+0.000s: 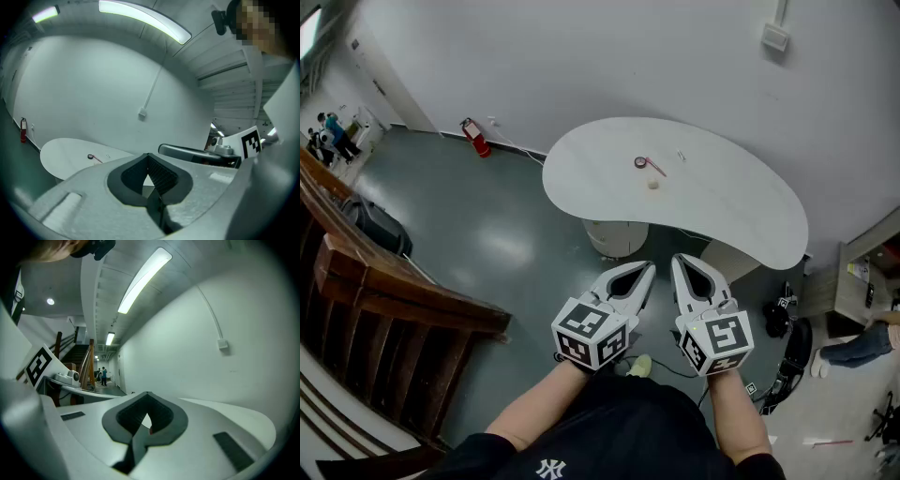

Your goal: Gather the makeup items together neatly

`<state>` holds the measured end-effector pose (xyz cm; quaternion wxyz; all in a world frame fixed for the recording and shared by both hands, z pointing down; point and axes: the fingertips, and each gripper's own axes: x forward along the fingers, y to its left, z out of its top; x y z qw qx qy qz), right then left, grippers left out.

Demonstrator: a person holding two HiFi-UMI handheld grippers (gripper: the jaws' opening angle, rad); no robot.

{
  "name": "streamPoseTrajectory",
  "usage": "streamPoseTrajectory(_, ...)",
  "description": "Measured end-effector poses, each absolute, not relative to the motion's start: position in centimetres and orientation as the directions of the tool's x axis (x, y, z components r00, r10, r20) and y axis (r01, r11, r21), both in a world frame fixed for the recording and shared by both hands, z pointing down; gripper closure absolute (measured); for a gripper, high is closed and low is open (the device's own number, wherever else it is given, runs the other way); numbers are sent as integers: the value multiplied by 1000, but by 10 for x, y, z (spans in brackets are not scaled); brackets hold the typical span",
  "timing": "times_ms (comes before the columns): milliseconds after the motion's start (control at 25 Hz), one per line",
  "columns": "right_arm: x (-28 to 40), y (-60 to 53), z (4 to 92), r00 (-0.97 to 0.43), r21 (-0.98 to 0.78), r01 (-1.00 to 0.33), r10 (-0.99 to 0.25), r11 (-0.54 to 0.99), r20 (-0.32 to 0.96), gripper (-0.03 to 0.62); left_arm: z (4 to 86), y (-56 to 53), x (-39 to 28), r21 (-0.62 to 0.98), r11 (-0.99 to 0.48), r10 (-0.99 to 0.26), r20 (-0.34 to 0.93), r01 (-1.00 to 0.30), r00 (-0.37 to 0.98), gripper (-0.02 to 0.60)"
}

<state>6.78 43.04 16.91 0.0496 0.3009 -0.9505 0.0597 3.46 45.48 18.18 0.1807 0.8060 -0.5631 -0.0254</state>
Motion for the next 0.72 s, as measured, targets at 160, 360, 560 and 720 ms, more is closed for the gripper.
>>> streamPoseTrajectory(160,70,429,169,-818,-85,-573,-562,815,126,582,181,453,38,318,-299,-918,161,-900,362,572)
streamPoseTrajectory(360,75,429,167,-824,-96,-566,-555,819,115,582,181,452,43,314,-298,-918,165,-901,361,572)
streamPoseTrajectory(560,81,432,160,-863,-180,-503,-501,845,58,582,188,447,45,329,-285,-918,178,-900,355,572)
streamPoseTrajectory(720,92,427,165,-855,-181,-517,-516,837,57,582,194,444,41,343,-260,-921,192,-902,339,572)
